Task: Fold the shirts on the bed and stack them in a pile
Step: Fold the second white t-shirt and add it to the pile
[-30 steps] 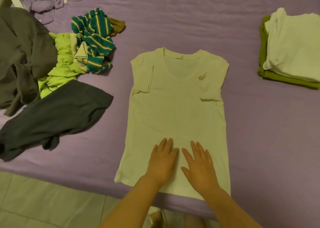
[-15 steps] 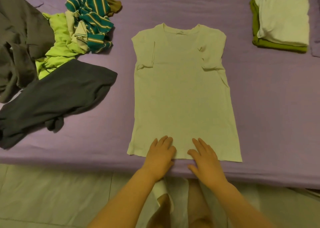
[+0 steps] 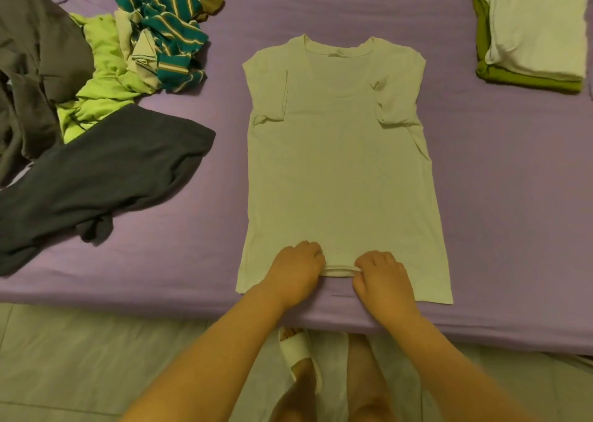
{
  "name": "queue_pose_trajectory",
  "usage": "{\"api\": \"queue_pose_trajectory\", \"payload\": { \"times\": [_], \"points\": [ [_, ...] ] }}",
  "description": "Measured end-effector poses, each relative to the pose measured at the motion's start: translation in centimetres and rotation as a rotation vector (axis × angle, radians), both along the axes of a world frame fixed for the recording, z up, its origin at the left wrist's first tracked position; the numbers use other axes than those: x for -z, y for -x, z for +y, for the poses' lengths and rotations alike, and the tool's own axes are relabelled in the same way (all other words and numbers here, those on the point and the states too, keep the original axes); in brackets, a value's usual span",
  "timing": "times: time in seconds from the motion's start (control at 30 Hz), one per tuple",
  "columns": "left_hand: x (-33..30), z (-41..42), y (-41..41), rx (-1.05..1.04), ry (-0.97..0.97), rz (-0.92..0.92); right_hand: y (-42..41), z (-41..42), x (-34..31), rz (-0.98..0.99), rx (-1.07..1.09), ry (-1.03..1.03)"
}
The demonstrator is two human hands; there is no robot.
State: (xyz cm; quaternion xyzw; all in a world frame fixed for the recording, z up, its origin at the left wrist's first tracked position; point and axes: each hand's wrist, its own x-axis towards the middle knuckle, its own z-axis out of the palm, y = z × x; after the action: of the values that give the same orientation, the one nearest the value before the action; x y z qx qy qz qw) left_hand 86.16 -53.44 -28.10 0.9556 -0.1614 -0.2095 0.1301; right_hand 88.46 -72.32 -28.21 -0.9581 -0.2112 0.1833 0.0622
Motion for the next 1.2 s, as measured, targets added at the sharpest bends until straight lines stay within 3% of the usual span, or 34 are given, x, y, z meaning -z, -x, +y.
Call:
{"api": "queue_pose_trajectory", "payload": {
  "times": [0.13, 0.27, 0.47, 0.67, 1.0, 1.1, 1.2],
  "points": [
    [-2.1, 1.3, -4.0, -0.310, 0.062, 0.200, -4.2, -0.4, -1.6, 0.088, 0.033, -0.059],
    [-3.5, 2.7, -8.0, -0.512, 0.034, 0.120, -9.8, 0.0, -3.1, 0.114, 0.074, -0.036],
    [-4.3, 4.8, -14.1, -0.746, 0.035, 0.099, -19.2, 0.0, -4.8, 0.027, -0.037, 0.019],
    [-4.9, 6.2, -20.9, -1.036, 0.256, 0.037, -27.9, 0.5, -6.0, 0.034, -0.089, -0.078],
    [-5.2, 10.1, -30.2, -0.845, 0.081, -0.077, -37.3, 3.2, -5.8, -0.169, -0.357, 0.060],
    [-4.5, 11.4, -33.5, -0.829, 0.109, -0.087, -40.0, 4.4, -5.9, -0.265, -0.321, 0.081],
    [-3.5, 12.6, -37.0, -0.796, 0.116, -0.112, -42.6, 5.5, -5.0, -0.199, -0.306, 0.206]
  ]
}}
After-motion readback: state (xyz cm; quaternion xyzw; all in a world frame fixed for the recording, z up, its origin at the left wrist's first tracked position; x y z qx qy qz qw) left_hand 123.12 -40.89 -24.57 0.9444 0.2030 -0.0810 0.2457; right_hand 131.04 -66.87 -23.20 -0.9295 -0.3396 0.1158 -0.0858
